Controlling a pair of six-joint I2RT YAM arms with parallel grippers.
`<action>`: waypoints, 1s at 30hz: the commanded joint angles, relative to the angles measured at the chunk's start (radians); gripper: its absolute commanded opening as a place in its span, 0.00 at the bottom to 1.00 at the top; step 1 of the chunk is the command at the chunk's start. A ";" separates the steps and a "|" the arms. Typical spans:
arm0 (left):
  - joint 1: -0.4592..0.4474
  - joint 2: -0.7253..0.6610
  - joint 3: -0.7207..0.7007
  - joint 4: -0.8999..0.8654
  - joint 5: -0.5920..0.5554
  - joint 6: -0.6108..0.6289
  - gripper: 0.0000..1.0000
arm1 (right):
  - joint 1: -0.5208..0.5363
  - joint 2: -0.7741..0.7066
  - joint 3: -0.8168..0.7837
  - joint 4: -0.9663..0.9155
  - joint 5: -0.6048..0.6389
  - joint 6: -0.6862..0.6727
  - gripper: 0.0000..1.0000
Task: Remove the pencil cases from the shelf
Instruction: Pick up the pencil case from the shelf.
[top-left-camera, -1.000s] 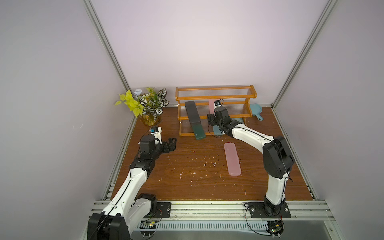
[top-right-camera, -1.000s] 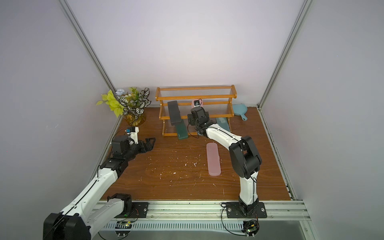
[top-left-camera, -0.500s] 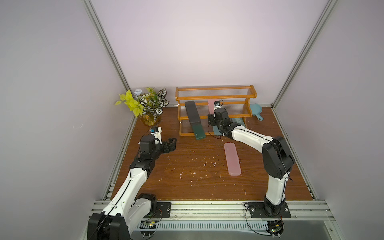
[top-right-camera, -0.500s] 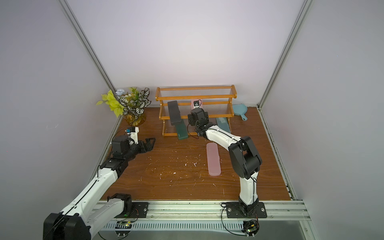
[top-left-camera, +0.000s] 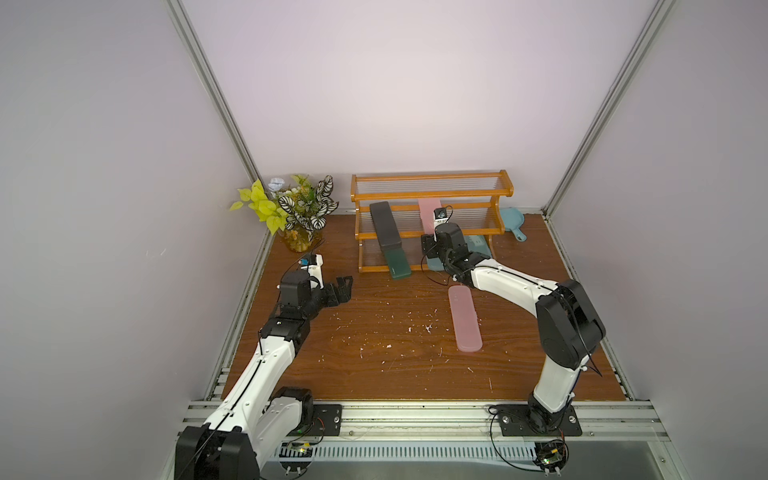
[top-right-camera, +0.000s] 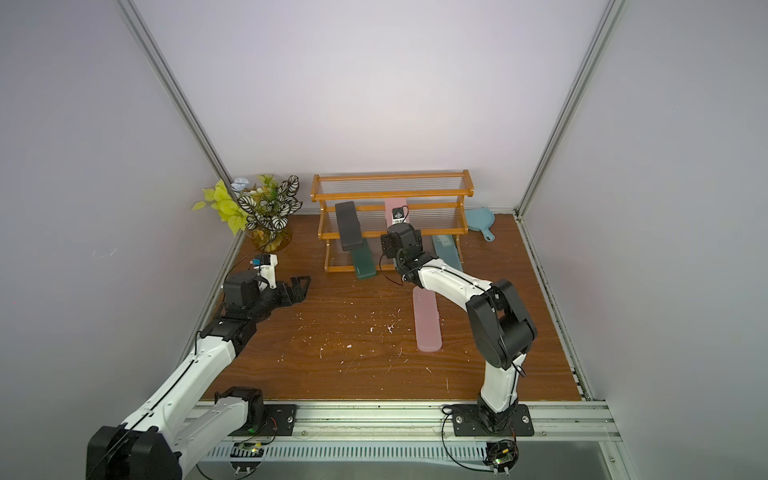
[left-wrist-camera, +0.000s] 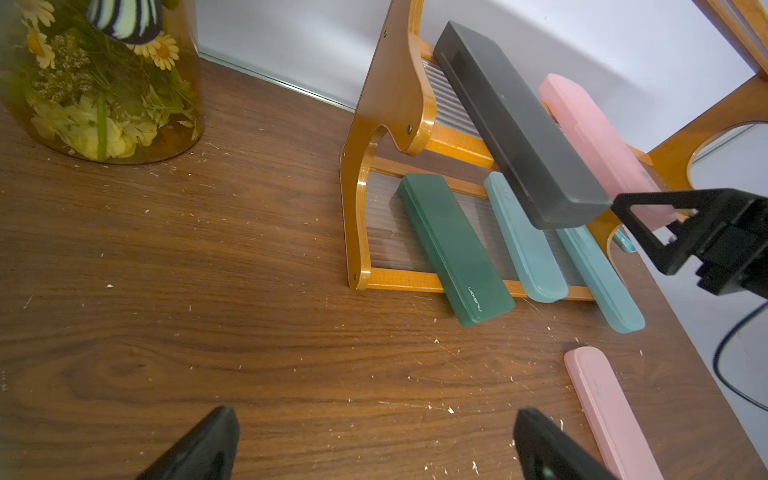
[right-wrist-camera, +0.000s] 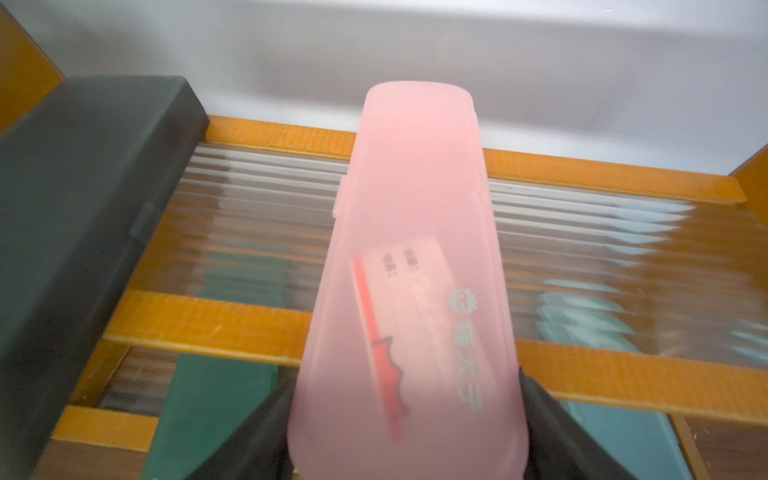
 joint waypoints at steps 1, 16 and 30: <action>-0.006 -0.010 -0.009 -0.003 -0.006 0.015 0.98 | 0.011 -0.091 -0.039 0.049 -0.004 -0.014 0.72; -0.006 -0.028 0.003 0.001 -0.014 0.006 0.98 | 0.111 -0.419 -0.374 0.090 -0.011 0.007 0.71; -0.006 -0.046 0.013 0.001 -0.012 -0.037 0.98 | 0.315 -0.698 -0.651 0.013 0.125 0.160 0.71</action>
